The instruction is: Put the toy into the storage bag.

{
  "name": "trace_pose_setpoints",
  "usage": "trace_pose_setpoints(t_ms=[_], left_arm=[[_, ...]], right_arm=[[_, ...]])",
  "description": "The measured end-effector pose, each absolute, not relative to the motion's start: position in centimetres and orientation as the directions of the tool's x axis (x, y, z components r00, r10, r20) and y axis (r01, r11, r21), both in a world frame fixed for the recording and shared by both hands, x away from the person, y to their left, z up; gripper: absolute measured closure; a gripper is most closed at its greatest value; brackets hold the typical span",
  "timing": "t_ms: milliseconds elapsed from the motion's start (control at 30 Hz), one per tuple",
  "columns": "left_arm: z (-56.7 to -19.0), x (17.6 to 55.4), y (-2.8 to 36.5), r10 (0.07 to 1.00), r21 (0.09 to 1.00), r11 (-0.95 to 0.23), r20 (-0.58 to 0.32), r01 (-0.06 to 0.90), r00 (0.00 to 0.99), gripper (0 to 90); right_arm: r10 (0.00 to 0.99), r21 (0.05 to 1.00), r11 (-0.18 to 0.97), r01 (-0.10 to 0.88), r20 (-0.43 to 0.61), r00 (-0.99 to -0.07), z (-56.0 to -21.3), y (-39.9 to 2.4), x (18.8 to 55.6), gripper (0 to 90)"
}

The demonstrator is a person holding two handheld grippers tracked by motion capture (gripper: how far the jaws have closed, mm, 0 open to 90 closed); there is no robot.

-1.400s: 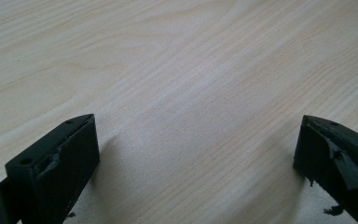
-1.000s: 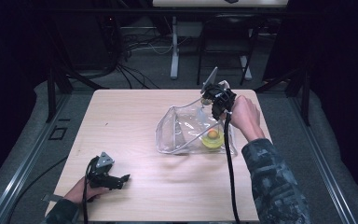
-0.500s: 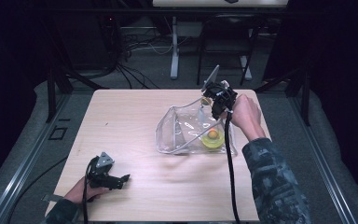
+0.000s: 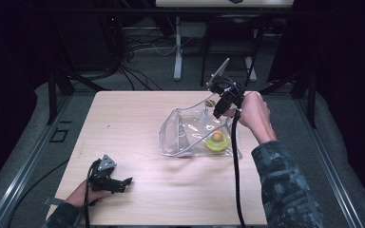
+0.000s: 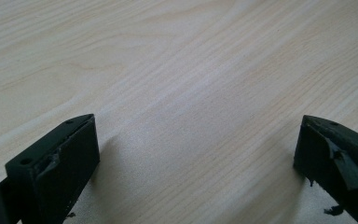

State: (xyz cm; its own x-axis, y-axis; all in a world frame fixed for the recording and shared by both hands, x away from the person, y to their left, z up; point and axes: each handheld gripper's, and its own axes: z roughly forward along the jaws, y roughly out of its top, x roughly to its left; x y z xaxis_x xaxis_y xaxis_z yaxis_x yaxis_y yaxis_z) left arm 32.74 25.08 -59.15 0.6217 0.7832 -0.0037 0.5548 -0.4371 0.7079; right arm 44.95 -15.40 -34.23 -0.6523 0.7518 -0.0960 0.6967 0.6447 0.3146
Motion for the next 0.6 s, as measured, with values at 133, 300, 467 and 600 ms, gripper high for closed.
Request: trace_pose_setpoints(t_ms=[133,300,467,600], left_arm=[[-59.1,32.7,25.1,0.783,0.708,-0.437,-0.004,0.555,0.622,0.0],[-59.1,32.7,25.1,0.783,0.708,-0.437,-0.004,0.555,0.622,0.0],[-59.2,32.7,25.0,0.788,0.715,-0.431,0.000,0.551,0.616,0.0],[-59.2,32.7,25.0,0.787,0.715,-0.431,0.000,0.551,0.616,0.0]], right_arm=[[0.756,0.329,0.639,0.695,-0.102,-0.647,-33.6,-15.6,44.5,44.6],[0.766,0.366,0.623,0.692,-0.105,-0.634,-32.9,-16.0,43.7,28.7],[0.767,0.389,0.618,0.683,-0.106,-0.633,-32.5,-16.7,42.8,17.8],[0.763,0.394,0.623,0.676,-0.115,-0.636,-32.2,-17.1,42.0,13.9]])
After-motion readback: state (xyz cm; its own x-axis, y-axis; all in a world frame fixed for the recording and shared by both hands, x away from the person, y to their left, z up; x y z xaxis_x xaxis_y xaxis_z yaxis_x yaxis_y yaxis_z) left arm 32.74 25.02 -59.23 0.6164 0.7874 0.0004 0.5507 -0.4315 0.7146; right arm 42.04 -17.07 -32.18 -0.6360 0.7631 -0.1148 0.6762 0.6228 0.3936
